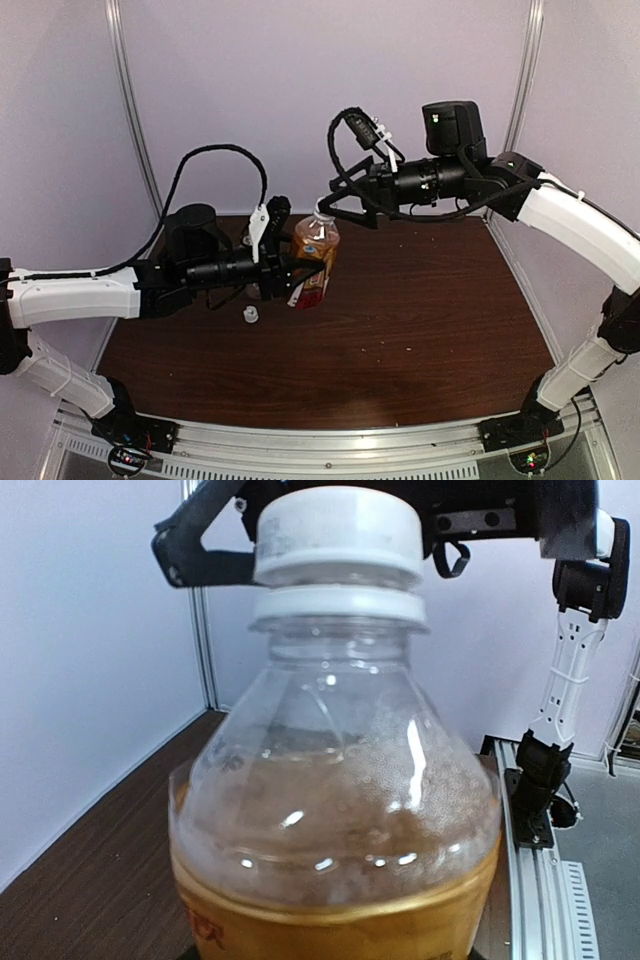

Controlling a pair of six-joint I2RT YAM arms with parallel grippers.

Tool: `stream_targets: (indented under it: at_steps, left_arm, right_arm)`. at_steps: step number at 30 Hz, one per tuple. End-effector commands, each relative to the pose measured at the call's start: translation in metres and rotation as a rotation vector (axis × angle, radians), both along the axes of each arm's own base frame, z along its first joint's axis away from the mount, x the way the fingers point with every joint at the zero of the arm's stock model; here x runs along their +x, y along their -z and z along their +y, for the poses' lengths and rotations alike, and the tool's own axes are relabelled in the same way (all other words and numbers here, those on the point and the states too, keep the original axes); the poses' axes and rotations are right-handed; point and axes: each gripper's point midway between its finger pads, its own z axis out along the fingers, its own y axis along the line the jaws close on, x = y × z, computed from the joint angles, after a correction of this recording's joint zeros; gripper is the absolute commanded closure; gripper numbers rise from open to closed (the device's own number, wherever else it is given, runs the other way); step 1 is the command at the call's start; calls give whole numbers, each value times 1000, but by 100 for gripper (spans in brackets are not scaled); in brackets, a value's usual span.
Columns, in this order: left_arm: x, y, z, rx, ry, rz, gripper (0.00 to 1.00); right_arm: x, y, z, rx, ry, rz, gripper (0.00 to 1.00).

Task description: Unscrew the bottle caps

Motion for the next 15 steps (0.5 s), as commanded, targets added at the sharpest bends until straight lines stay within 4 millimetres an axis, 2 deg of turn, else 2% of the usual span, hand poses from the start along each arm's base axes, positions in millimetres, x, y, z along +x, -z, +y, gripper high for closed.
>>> stream_targets:
  at_steps: [1, 4, 10, 15]
  left_arm:
    - [10, -23, 4, -32, -68, -53, 83]
    - [14, -21, 6, -25, -87, -49, 82]
    - [20, -19, 8, -11, -124, -45, 83]
    - [23, -17, 9, -1, -145, -40, 83]
  right_arm:
    - [41, -25, -14, 95, 314, 118, 9]
    - [49, -17, -13, 105, 390, 184, 9]
    - [50, -1, -2, 78, 426, 226, 9]
    - [46, 5, 4, 61, 420, 235, 9]
